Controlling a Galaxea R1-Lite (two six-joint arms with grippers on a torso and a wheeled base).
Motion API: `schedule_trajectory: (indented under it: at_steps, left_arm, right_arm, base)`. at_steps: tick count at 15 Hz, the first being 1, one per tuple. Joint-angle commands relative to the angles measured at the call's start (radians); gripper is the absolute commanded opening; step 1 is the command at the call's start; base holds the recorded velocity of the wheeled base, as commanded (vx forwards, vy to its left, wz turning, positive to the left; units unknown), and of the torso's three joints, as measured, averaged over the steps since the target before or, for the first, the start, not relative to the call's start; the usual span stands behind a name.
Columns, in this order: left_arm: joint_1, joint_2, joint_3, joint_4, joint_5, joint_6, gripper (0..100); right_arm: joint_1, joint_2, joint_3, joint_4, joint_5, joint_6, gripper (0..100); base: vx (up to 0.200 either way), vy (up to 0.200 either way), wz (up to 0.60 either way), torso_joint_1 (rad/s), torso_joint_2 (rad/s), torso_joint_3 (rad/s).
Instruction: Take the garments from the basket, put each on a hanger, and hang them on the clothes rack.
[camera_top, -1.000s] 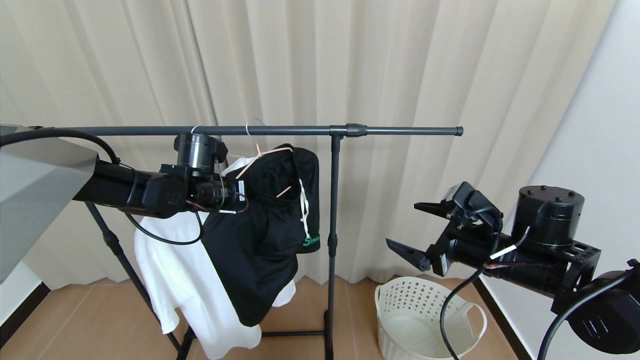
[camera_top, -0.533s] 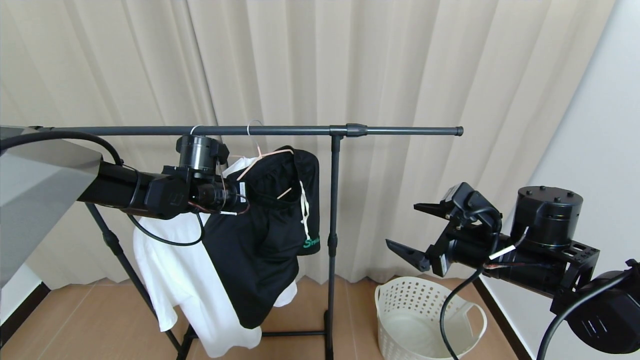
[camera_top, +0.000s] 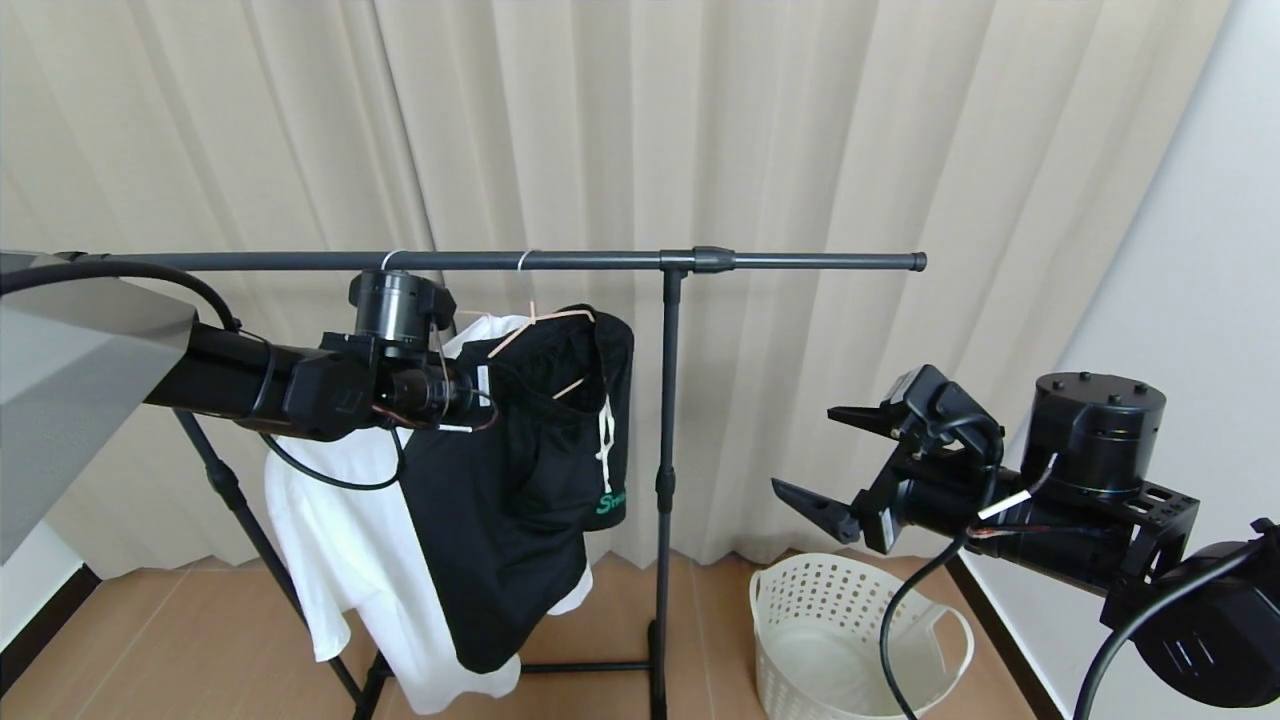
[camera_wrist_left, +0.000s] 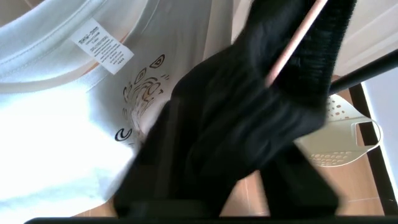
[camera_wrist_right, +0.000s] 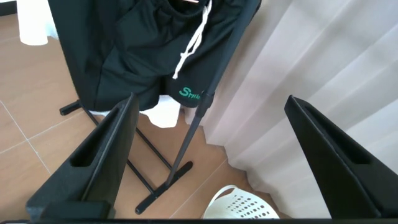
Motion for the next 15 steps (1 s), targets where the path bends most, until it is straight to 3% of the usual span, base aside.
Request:
schedule_trajectory:
  at_steps: [1, 2, 6, 9, 11, 15]
  left_arm:
    - [-0.003, -0.06, 0.045, 0.001, -0.005, 0.002, 100]
    - [-0.003, -0.061, 0.047, 0.001, -0.005, 0.002, 100]
    - [-0.003, -0.299, 0.24, 0.003, -0.01, 0.003, 100]
    - [-0.009, -0.532, 0.439, 0.004, -0.013, 0.008, 100]
    - [-0.005, -0.709, 0.571, 0.006, -0.022, 0.046, 100]
    - [-0.009, -0.951, 0.752, 0.018, -0.068, 0.071, 100]
  right_arm:
    - [0.0, -0.003, 0.0, 0.0, 0.001, 0.0, 100]
    - [0.0, -0.003, 0.0, -0.002, 0.001, 0.0, 100]
    - [0.0, -0.068, 0.01, 0.001, 0.001, 0.0, 100]
    - [0.066, -0.281, 0.029, 0.049, -0.018, 0.087, 100]
    - [0.076, -0.385, 0.029, 0.17, -0.107, 0.101, 100]
    - [0.134, -0.515, 0.104, 0.239, -0.263, 0.13, 100]
  base:
    - [0.0, 0.0, 0.0, 0.0, 0.0, 0.0]
    - [0.0, 0.0, 0.0, 0.0, 0.0, 0.0]
    - [0.0, 0.0, 0.0, 0.0, 0.0, 0.0]
    - [0.0, 0.0, 0.0, 0.0, 0.0, 0.0]
    - [0.0, 0.0, 0.0, 0.0, 0.0, 0.0]
    - [0.0, 0.0, 0.0, 0.0, 0.0, 0.0]
